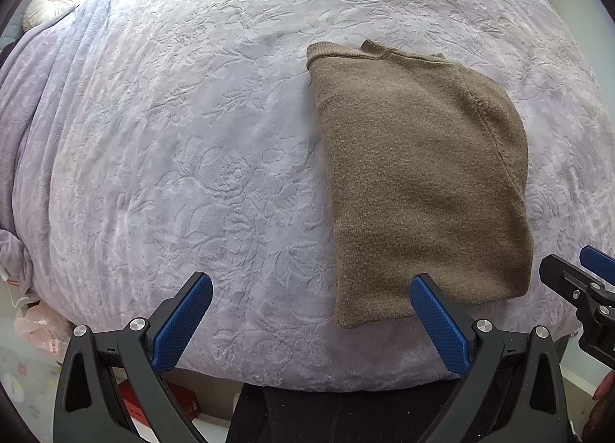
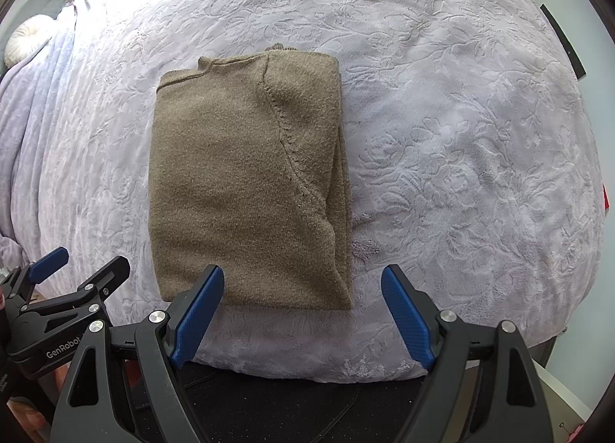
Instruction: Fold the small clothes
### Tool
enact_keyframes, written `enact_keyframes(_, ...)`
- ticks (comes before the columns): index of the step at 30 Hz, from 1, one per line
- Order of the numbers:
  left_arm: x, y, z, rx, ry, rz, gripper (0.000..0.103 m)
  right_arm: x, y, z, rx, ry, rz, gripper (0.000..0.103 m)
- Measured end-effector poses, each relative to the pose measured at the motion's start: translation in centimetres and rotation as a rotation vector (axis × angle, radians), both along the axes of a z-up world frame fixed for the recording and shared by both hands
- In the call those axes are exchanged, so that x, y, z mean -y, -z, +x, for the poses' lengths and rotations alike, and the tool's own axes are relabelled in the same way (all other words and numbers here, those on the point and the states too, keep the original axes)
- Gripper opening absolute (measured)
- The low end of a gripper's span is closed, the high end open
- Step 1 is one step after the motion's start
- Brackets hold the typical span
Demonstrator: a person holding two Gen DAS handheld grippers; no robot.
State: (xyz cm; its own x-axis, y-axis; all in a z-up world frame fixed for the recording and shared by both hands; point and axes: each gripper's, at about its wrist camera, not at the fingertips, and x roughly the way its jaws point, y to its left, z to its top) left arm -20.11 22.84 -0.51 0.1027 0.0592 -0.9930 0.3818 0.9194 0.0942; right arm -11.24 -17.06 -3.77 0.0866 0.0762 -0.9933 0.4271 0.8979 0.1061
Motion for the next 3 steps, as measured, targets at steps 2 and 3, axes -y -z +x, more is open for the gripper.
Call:
enact_keyframes(2,0.05,-0.02,0.01,0.0,0.003,-0.001,0.103,0.01,0.0,0.01,0.0,0.0,0.0,0.086)
enact_keyframes(3,0.06,-0.02,0.0,-0.003,0.005,-0.002,0.103,0.02,0.0,0.01,0.0,0.0,0.0,0.086)
